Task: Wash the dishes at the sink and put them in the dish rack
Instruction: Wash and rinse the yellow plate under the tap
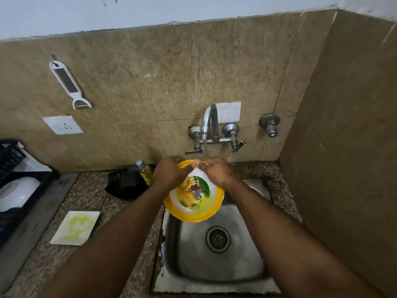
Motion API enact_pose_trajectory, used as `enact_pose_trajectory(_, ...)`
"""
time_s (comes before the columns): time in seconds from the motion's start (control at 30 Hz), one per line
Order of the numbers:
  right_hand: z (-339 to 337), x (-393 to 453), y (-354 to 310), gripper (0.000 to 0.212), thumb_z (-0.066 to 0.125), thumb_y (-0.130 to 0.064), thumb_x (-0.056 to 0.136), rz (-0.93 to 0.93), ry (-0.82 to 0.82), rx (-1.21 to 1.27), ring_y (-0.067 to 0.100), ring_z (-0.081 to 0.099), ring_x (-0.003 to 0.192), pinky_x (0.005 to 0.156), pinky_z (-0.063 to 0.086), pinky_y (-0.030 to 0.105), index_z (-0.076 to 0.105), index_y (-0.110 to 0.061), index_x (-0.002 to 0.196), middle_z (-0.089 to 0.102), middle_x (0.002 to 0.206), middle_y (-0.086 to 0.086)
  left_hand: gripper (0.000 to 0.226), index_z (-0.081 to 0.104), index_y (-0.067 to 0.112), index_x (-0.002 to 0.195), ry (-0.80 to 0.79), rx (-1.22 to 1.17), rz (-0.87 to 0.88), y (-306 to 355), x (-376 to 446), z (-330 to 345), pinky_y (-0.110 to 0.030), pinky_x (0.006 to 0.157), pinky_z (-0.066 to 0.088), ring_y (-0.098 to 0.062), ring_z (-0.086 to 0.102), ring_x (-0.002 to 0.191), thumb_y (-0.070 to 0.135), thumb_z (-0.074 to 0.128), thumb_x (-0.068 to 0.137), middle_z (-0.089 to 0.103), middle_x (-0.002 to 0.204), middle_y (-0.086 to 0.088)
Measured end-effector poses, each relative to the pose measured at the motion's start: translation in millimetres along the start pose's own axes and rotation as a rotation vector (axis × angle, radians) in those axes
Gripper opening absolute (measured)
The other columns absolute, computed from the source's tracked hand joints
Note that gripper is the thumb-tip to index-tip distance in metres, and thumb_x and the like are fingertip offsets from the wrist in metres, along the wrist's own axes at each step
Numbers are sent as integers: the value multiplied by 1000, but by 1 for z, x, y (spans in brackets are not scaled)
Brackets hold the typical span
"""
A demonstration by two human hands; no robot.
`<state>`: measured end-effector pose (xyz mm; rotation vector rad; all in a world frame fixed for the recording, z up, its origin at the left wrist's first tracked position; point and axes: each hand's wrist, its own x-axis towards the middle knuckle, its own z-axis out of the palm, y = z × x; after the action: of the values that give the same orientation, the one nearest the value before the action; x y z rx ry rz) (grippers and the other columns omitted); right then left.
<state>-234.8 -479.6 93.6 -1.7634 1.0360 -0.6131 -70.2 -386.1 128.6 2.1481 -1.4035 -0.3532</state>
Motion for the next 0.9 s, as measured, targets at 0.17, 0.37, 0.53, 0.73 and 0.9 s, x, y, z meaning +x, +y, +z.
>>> enact_pose_trajectory(0.17,-10,1,9,18,54,-18,104,41,-139,212,18,66,82,76,54,35,71,-15,98,73,93,7,52,65,20,63,-61,-21,-26,4,25,-7,-38,65,49,-28,64,68,70,60,75,62,62,-1)
enact_pose_trajectory(0.37,-5,3,16,36,75,-30,93,39,176,213,9,44,60,60,40,26,64,-4,71,51,63,-1,51,52,16,57,-75,-15,-47,17,18,13,-32,60,39,-30,62,70,48,65,95,54,60,-1)
enact_pose_trajectory(0.53,-12,9,3,46,82,-47,83,9,188,138,4,37,47,47,33,21,59,-15,57,42,51,-9,52,54,18,58,-149,-114,-41,22,31,11,-32,58,39,-24,56,62,50,67,96,54,60,-3)
enact_pose_trajectory(0.73,-19,15,14,17,63,-6,99,118,21,333,8,68,72,77,60,32,78,-15,98,76,83,-5,24,77,17,98,-148,-63,51,19,31,12,-38,85,53,-33,67,102,21,55,105,74,102,-12)
enact_pose_trajectory(0.9,-12,13,13,36,88,-43,76,44,165,215,7,57,61,59,49,25,76,-9,74,72,67,7,25,79,14,88,-108,-89,14,19,26,16,-30,65,51,-21,69,78,33,67,98,72,75,0)
